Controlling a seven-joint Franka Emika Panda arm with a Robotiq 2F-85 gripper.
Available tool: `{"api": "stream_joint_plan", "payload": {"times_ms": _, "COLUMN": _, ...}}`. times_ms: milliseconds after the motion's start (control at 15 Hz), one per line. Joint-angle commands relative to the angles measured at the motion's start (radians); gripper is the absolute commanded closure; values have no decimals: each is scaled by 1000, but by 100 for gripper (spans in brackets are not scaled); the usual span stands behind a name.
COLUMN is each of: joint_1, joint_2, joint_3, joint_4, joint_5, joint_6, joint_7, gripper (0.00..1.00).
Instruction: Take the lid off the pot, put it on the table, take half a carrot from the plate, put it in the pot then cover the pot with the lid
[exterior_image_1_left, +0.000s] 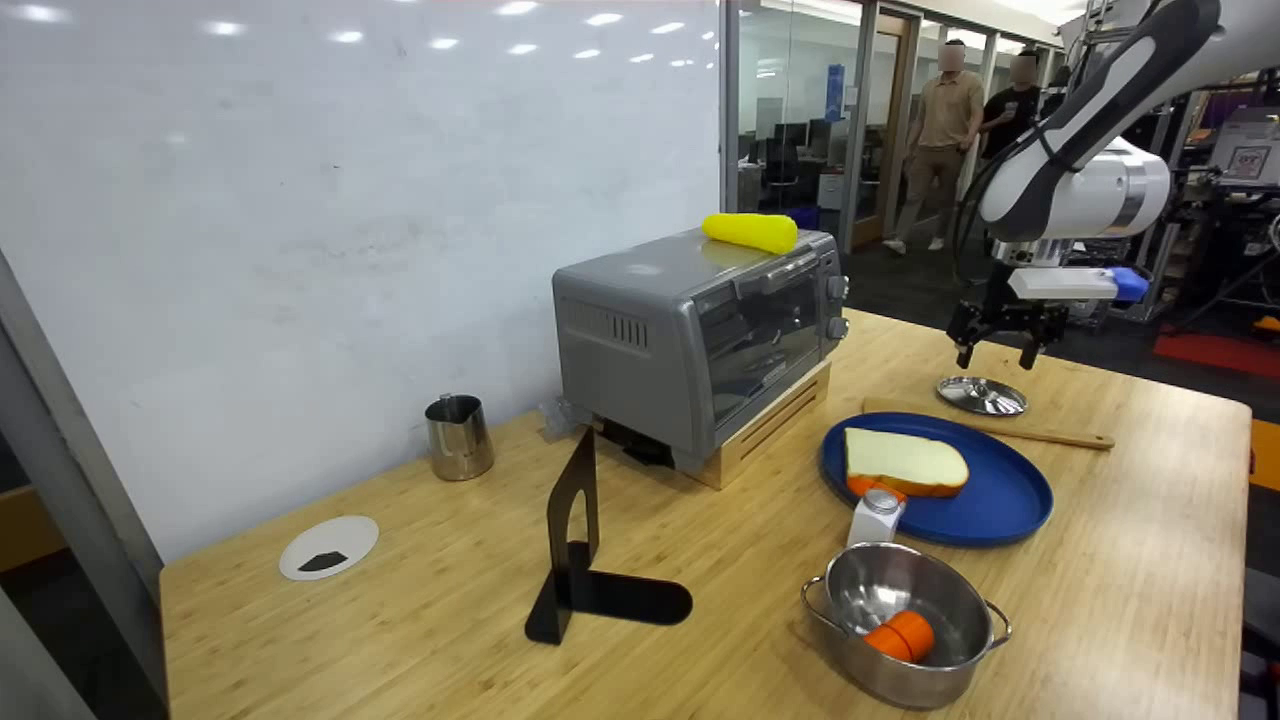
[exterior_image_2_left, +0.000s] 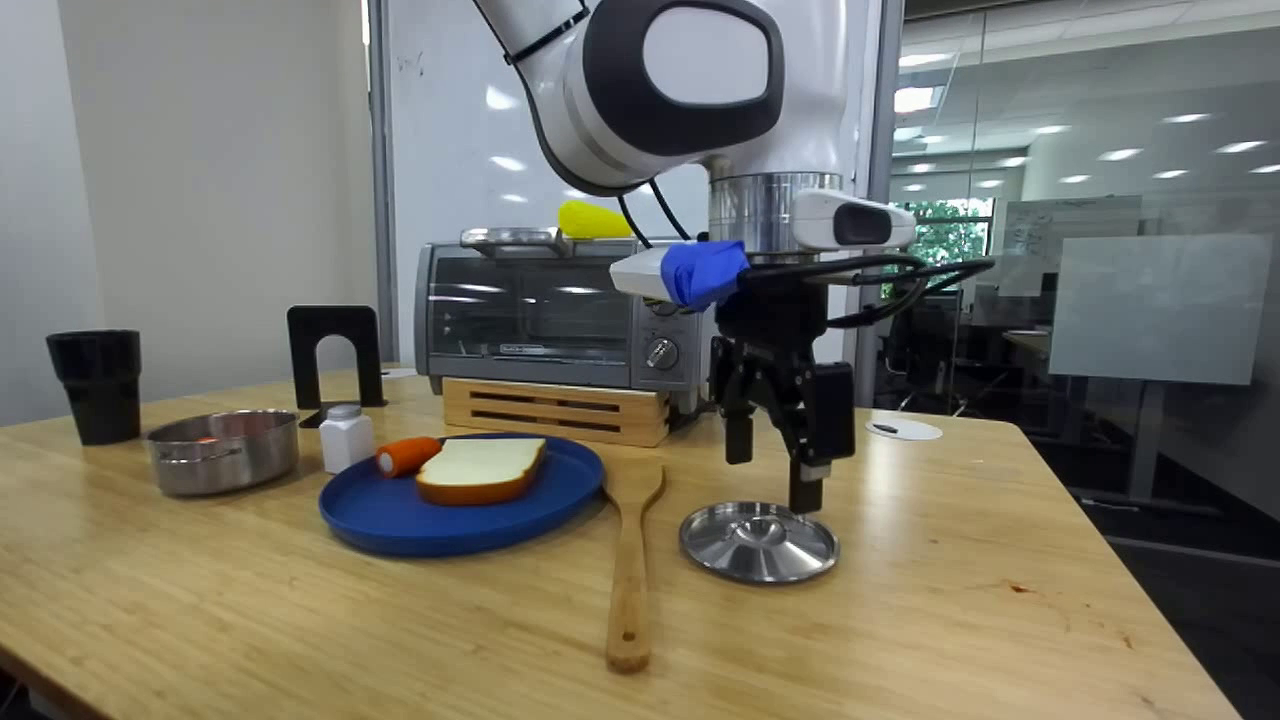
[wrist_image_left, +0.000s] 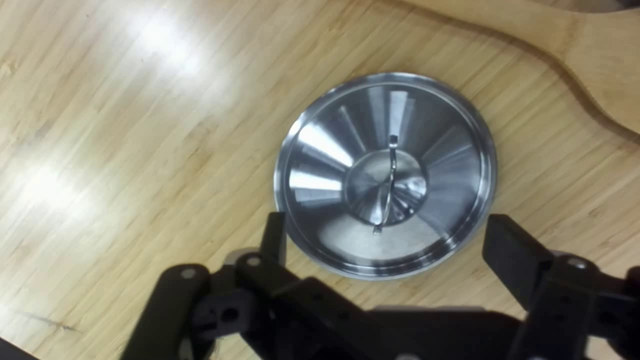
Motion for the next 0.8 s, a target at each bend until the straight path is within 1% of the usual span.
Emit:
{"api": "stream_joint_plan", "payload": {"times_ms": 0, "joint_1": -25, "joint_2": 41, "joint_3": 24, "joint_4": 44, "joint_5": 15, "joint_6": -26, "joint_7": 9, "gripper": 0}}
{"api": "stream_joint_plan", "payload": {"times_ms": 667, "joint_1": -23, "joint_2": 73, "joint_3": 30, "joint_4": 56, "joint_5": 9, "joint_6": -21, "joint_7": 20, "gripper": 0}}
{"api": "stream_joint_plan", "payload": {"times_ms": 733, "joint_1": -22, "joint_2": 74, "joint_3": 31, "joint_4": 55, "joint_5": 9, "joint_6": -17, "joint_7": 21, "gripper": 25}}
